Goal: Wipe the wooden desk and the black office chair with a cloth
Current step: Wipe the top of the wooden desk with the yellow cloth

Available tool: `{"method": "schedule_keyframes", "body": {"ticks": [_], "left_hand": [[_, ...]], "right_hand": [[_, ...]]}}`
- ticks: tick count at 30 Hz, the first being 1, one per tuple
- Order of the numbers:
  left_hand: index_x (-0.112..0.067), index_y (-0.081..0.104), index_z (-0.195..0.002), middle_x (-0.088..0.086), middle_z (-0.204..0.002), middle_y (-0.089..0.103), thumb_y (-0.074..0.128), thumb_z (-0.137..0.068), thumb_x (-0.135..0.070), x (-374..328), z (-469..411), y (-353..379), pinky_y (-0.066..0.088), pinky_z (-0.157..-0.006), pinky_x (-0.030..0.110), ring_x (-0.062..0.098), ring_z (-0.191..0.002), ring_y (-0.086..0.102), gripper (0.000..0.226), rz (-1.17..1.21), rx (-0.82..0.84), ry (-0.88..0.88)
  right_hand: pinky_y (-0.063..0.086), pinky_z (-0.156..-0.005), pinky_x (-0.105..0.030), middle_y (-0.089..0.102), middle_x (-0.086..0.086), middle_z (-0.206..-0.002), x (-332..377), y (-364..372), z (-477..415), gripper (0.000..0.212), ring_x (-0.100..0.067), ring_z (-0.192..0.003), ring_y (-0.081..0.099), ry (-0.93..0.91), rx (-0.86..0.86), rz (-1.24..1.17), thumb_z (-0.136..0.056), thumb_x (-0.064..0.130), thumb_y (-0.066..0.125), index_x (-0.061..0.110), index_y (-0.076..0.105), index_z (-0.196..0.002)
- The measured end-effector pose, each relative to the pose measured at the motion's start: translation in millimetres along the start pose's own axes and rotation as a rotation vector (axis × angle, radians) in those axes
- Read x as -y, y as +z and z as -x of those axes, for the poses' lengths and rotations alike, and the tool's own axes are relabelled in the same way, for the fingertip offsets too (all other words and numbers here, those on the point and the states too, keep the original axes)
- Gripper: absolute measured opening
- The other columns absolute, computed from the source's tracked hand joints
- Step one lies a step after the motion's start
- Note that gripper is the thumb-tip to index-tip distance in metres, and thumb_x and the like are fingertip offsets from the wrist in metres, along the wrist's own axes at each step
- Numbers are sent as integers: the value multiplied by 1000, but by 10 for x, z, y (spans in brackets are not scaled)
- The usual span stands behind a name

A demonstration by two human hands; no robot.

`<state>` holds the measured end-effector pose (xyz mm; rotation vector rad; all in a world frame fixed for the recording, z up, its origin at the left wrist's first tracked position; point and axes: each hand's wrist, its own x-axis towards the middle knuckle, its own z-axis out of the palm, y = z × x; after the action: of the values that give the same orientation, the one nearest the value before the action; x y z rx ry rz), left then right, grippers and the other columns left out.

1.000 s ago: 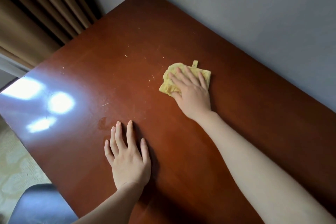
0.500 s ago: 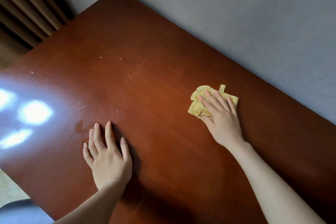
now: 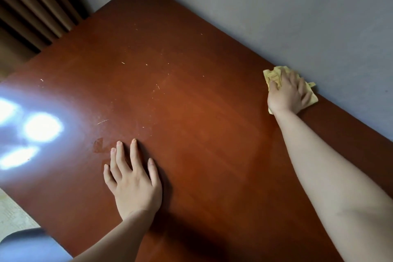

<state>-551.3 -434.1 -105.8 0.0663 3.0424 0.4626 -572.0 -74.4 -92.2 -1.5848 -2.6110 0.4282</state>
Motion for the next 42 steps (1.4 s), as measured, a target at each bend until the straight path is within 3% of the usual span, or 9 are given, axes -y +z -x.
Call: {"method": "schedule_keyframes", "body": {"ticks": [6,13,25,31,35,42], "left_hand": [[-19,31,-146,13,-154,23,22,-90,-41,-20,-6,-18,5,-116,45,26,-144,12,60,-9,9,0],[-22,27,-147,11,-155,20,25,-92,-39,-15,-5,-18,2,-117,44,24,-145,7,58,-17,29,1],[-22,26,-147,10,-156,18,26,-92,-39,0,3,-10,2,-116,44,24,-145,8,57,2,21,9],[-24,24,-146,10,-156,17,22,-93,-41,24,5,13,-1,-116,42,24,-144,6,56,3,10,11],[-24,24,-146,11,-156,17,22,-93,-41,23,3,24,-2,-115,42,24,-144,7,56,1,9,6],[-22,25,-146,12,-156,18,21,-93,-41,5,8,9,0,-116,44,26,-144,7,57,-7,22,11]], "right_hand": [[0,-116,-48,19,7,-157,256,83,16,50,-20,-146,7,-219,69,63,-98,40,39,36,28,-147],[2,-117,-46,26,8,-155,164,177,807,53,-16,-146,12,-590,118,73,-93,42,49,37,35,-144],[19,-114,-49,32,7,-152,-685,73,2283,62,-20,-144,22,-746,160,132,-86,36,63,33,38,-143],[15,-116,-44,31,6,-153,-1033,-73,2142,56,-18,-144,21,-521,124,157,-89,43,39,32,34,-144],[9,-117,-41,30,5,-153,-1003,-73,1700,56,-16,-144,17,-325,40,140,-92,31,57,32,35,-144],[3,-117,-41,20,9,-157,-546,-50,746,51,-16,-146,9,-169,5,143,-97,37,41,37,29,-146]]}}
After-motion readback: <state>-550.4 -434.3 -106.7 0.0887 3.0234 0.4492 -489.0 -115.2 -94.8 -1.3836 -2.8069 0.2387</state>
